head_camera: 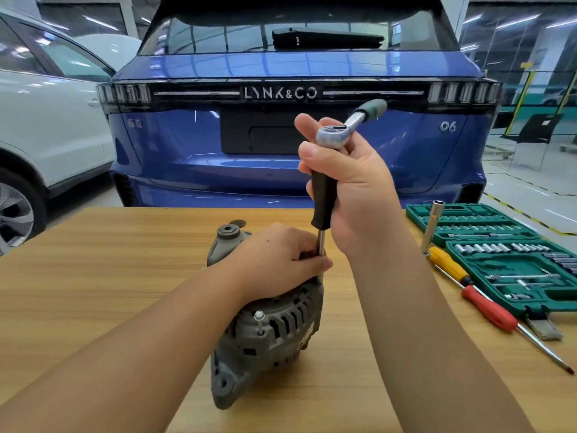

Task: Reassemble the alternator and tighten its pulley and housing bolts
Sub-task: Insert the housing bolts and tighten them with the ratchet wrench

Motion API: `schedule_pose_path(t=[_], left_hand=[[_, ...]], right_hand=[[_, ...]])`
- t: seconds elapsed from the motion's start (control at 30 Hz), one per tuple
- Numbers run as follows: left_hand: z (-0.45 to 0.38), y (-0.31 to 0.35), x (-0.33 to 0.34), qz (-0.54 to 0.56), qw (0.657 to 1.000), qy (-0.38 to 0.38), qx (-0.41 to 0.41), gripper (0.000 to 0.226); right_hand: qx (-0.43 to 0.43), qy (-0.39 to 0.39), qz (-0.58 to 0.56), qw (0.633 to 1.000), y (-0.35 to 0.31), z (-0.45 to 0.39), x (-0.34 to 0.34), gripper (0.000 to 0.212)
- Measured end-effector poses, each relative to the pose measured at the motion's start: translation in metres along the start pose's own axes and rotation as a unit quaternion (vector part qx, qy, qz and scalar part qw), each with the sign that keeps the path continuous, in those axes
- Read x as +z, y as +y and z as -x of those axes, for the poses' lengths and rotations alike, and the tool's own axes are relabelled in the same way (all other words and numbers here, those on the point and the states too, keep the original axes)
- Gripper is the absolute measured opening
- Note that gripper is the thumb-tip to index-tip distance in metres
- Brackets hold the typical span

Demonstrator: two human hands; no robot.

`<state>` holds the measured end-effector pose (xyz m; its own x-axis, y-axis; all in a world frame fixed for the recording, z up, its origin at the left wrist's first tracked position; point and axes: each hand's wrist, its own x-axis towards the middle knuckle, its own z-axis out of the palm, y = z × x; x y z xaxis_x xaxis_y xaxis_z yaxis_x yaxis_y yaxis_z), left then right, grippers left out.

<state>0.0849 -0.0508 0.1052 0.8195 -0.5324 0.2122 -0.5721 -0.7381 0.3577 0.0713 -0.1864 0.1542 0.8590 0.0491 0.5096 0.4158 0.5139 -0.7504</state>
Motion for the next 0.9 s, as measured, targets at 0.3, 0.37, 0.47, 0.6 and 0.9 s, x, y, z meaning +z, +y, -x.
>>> schedule_pose_path(t=[0.3, 0.37, 0.47, 0.6, 0.9], left_hand=[[-0.012, -0.005, 0.002, 0.001, 1.000, 0.008, -0.012, 0.032], [-0.013, -0.005, 0.003, 0.005, 1.000, 0.014, -0.015, 0.030], [-0.013, -0.005, 0.004, 0.010, 0.999, 0.017, -0.026, 0.028], [-0.016, -0.007, 0.003, 0.013, 0.999, 0.005, -0.038, 0.025], [-0.011, -0.007, 0.004, 0.035, 0.999, 0.011, -0.038, 0.025]], right_hand=[[0.010, -0.033, -0.008, 0.999, 0.006, -0.013, -0.012, 0.023], [0.029, -0.072, -0.031, 0.996, 0.007, -0.016, -0.018, 0.029], [-0.007, -0.095, -0.005, 0.995, 0.012, -0.018, -0.023, 0.041], [-0.151, -0.062, 0.154, 0.975, 0.020, -0.016, -0.017, 0.046], [-0.017, -0.063, 0.026, 0.998, 0.009, -0.012, -0.010, 0.057]])
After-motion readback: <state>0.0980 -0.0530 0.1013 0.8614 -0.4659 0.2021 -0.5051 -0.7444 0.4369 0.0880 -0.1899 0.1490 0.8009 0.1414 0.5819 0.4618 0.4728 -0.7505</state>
